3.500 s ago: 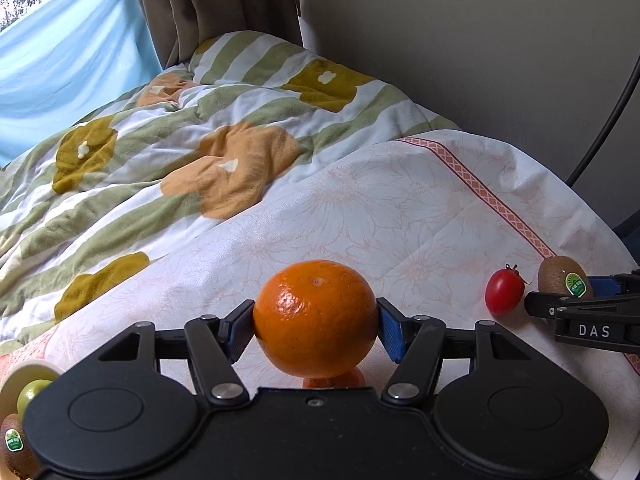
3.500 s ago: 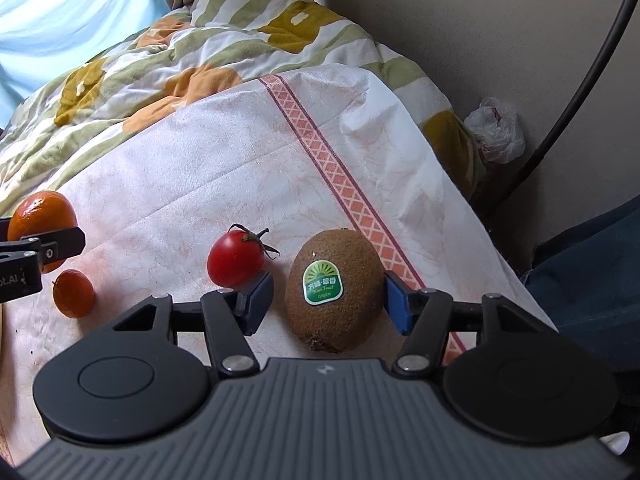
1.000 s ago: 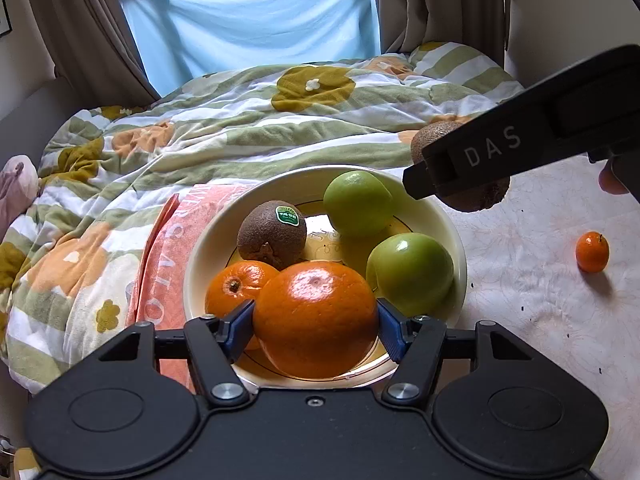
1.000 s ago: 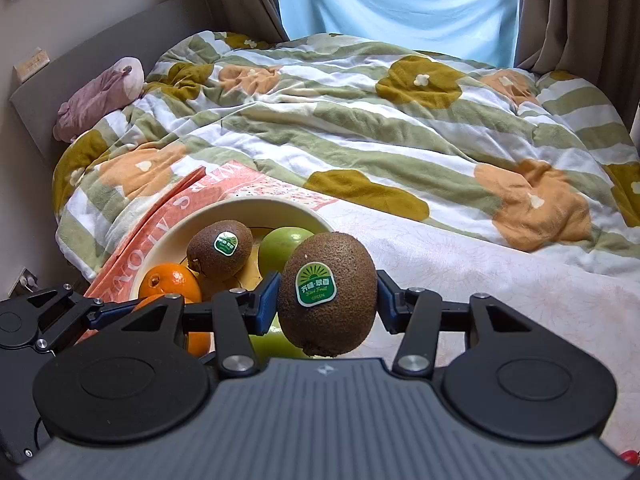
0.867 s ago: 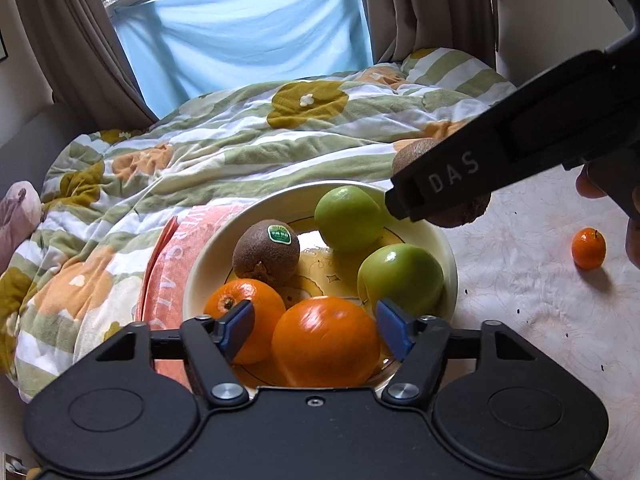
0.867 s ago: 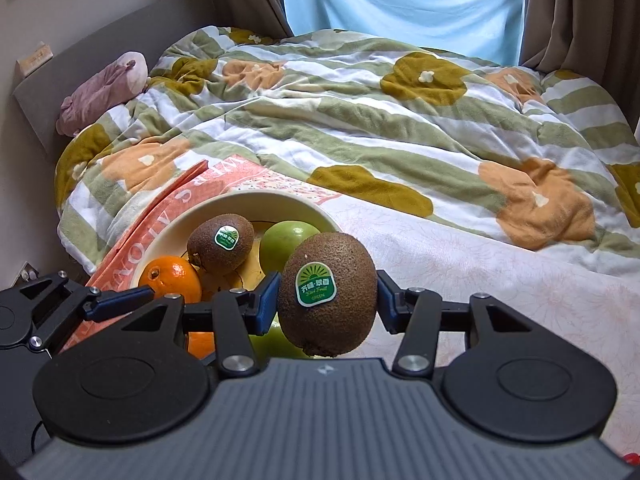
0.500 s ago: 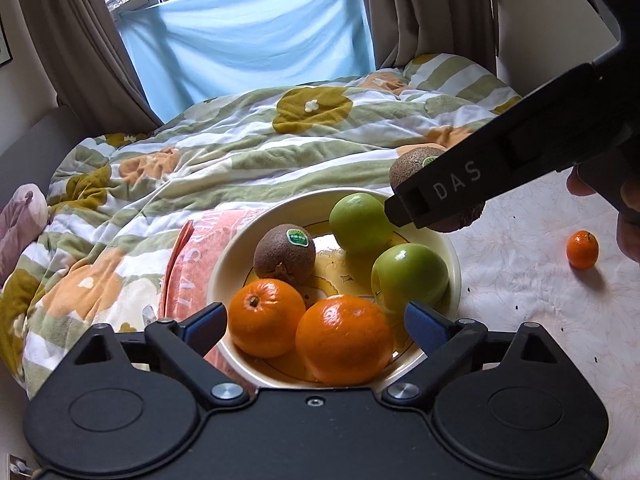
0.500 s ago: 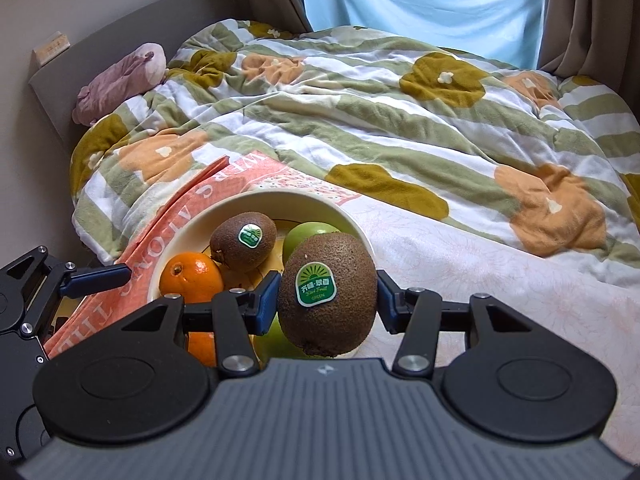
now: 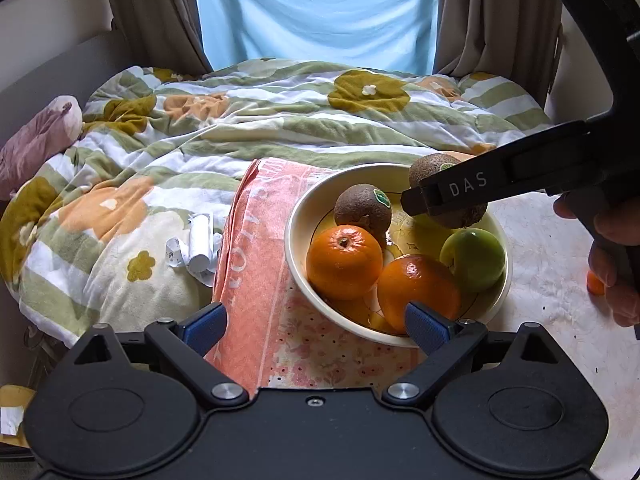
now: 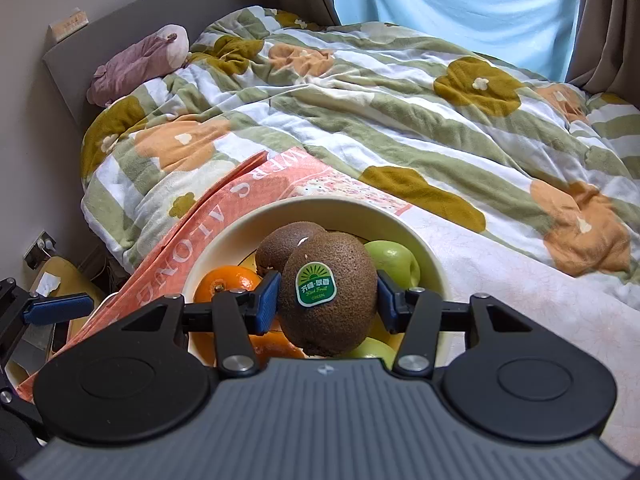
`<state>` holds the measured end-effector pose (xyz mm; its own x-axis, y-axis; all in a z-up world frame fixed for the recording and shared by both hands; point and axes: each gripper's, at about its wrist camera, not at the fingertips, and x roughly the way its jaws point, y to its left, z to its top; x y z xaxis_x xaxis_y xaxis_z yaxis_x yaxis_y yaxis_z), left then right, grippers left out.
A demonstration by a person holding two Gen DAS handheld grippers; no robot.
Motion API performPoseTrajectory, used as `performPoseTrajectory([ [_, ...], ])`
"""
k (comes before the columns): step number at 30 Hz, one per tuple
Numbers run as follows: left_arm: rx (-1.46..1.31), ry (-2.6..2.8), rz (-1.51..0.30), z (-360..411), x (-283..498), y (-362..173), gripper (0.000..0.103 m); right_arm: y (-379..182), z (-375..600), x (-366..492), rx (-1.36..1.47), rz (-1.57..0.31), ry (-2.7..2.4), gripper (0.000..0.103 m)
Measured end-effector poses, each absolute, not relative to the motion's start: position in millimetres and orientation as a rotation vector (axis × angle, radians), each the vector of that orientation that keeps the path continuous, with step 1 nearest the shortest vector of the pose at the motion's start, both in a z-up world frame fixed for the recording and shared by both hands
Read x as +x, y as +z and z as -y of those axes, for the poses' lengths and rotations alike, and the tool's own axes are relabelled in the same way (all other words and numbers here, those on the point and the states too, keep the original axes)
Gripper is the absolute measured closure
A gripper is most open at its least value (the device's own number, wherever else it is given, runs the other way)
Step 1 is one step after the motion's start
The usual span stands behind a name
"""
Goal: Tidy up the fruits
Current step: 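Release the mandarin into the bowl with the left tool while the right tool drops the kiwi, then move both open tools back toward the tomatoes and mandarins on the cloth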
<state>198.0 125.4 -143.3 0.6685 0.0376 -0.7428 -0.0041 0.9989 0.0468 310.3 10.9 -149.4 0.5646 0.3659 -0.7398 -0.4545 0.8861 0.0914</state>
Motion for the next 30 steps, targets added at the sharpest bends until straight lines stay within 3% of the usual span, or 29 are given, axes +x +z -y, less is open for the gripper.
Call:
performPoseTrajectory([
  [7,-0.001,0.018,-0.848,-135.8,196.2,-145.8,0.005,-160.7,-20.0,315.9,-0.089,-0.848,0.452,0.037],
  [8,0.000,0.013,-0.847,-136.3,196.2,-145.7,0.005,-159.6,-18.8,315.1,-0.080,-0.838,0.454,0.027],
  [9,0.004,0.009,-0.846,-136.1,196.1,-145.4,0.005,-157.5,-18.0,314.7,-0.074,-0.828,0.455,0.006],
  [10,0.003,0.006,-0.846,-135.8,196.2,-145.2,0.005,-155.1,-16.5,313.1,-0.072,-0.813,0.448,0.000],
  [30,0.064,-0.056,-0.789,-114.5,185.3,-111.2,0.005,-99.0,29.2,262.5,-0.031,-0.748,0.330,0.000],
])
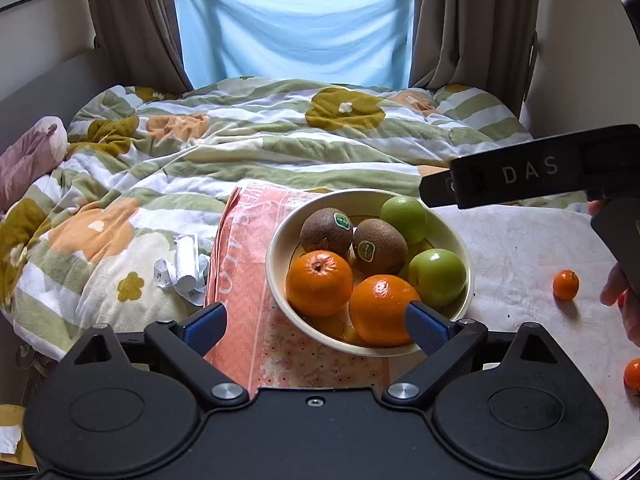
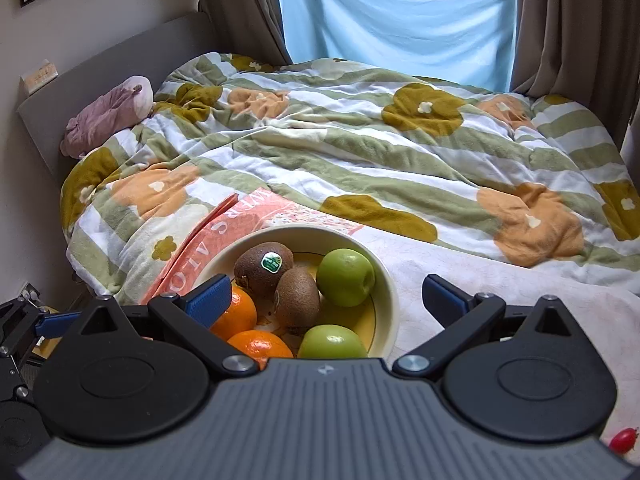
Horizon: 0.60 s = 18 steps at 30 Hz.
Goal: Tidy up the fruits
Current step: 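Move both open tools back toward the tomatoes and mandarins on the cloth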
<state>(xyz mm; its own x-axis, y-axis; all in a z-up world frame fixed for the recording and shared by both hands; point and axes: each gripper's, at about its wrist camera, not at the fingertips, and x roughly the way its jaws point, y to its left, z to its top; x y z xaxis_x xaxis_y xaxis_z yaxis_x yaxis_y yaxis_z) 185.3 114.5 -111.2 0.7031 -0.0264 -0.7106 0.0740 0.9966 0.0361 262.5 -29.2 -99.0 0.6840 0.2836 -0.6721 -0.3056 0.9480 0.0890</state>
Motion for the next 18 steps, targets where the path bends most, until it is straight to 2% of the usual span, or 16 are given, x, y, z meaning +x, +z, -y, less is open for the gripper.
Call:
performPoseTrajectory([
  [18,0.180,-0.342,-0.620,-28.8,146.7,-51.0,0.005,-30.1,173.4,145.4,0.085,-0.630,-0.048,0.000],
])
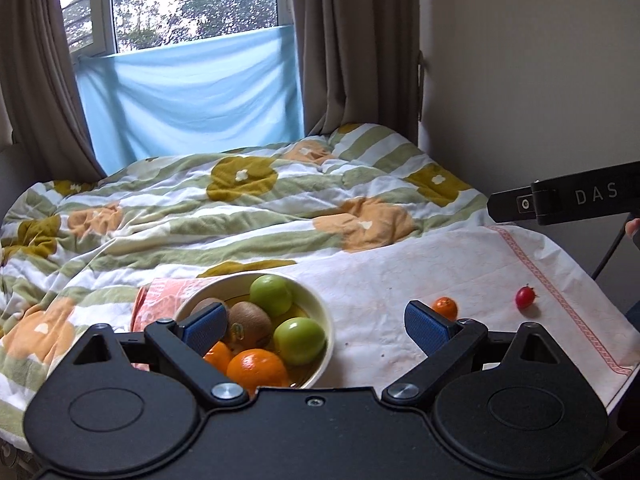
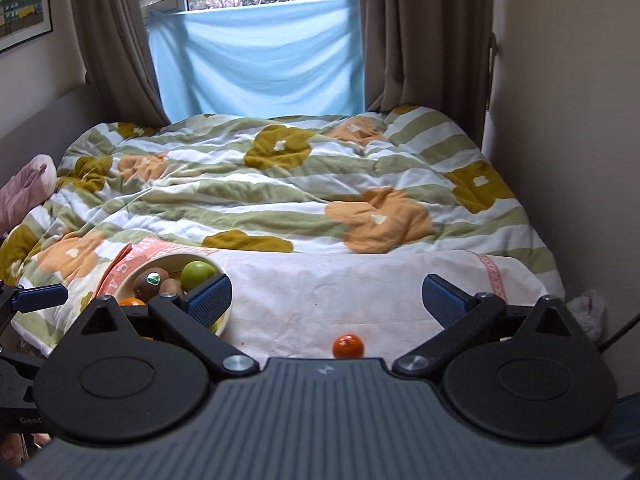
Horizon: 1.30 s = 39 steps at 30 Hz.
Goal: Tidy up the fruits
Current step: 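Move both open tools back toward the tomatoes and mandarins on the cloth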
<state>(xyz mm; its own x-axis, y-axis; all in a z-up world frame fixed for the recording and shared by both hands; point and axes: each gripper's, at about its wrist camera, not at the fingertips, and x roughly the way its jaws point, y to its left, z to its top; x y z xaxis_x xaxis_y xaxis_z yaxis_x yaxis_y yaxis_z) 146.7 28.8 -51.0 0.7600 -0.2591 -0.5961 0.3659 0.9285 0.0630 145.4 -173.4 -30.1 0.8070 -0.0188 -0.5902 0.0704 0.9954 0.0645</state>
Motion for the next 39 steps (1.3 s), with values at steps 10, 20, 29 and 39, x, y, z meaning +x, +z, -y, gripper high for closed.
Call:
performPoseTrajectory([
  [10,0.194,-0.349,-0.574,51.7,96.4,-37.3,0.005,-29.0,256.6,75.9,0.068,-0.601,-0.070,0.000],
  [20,0.221,-0.339,-0.630,106.3,68.6,-63.4,0.005,-62.4,320.5,41.8,0.069,-0.650,-0.019,0.000],
  [29,0.288,-0.405,-0.693,141.6,82.6,-113.9,0.005,-129.2,348.2,34.7,0.072,-0.740,0.032,0.000],
  [39,0.385,-0.538,-0.741,179.9,100.5,-165.6,0.006,-195.7,341.2,32.1,0.053,-0.804,0.148,0.000],
])
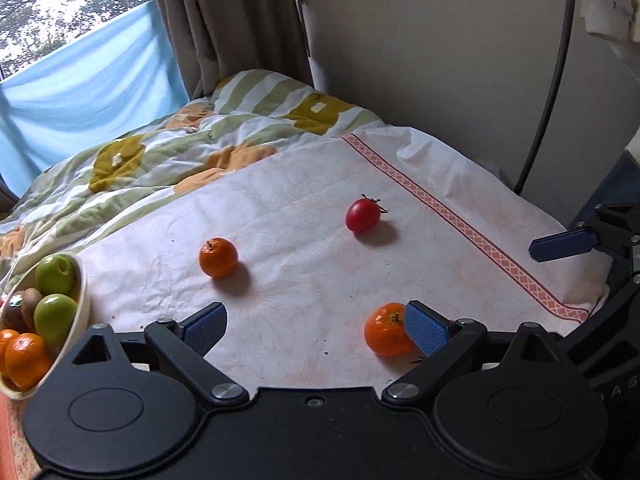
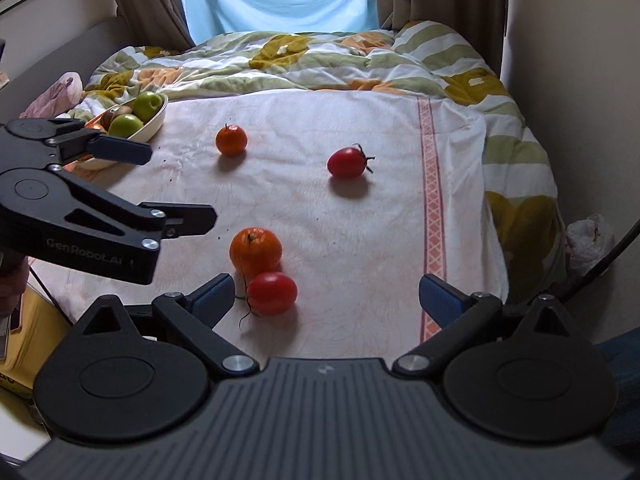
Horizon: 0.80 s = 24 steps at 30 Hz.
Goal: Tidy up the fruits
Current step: 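Move both open tools back toward the tomatoes and mandarins on the cloth, then grasp a mandarin with the left tool while the right tool grasps a red tomato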
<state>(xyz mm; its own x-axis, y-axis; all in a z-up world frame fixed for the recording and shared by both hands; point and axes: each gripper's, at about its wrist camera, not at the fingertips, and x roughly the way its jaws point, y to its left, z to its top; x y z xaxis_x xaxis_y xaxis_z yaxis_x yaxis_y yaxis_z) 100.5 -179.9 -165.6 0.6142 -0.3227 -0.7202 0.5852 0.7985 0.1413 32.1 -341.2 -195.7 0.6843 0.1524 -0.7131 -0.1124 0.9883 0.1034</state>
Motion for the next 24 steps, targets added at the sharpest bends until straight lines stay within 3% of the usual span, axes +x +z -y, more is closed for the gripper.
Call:
performPoseTrajectory([
  [10,0.437,-0.642,-0.804,207.9,113.4,-196.3,0.023,-217.4,324.4,31.1,-0.043,-0.787,0.209,0.000],
  [19,0.457,-0.690,-0.847,213.8,115.2,-203.3,0.037,-223.2,314.0,33.4,-0.060,-0.799,0.241,0.013],
  [23,0.466,-0.722,-0.866,213.9,111.3,-210.1,0.057,-224.5,310.5,36.3,-0.060,-0.803,0.248,0.017],
  [24,0.468,-0.723,-0.862,213.6,109.6,-210.6,0.058,-225.1,309.3,36.7,-0.064,-0.806,0.251,0.018],
])
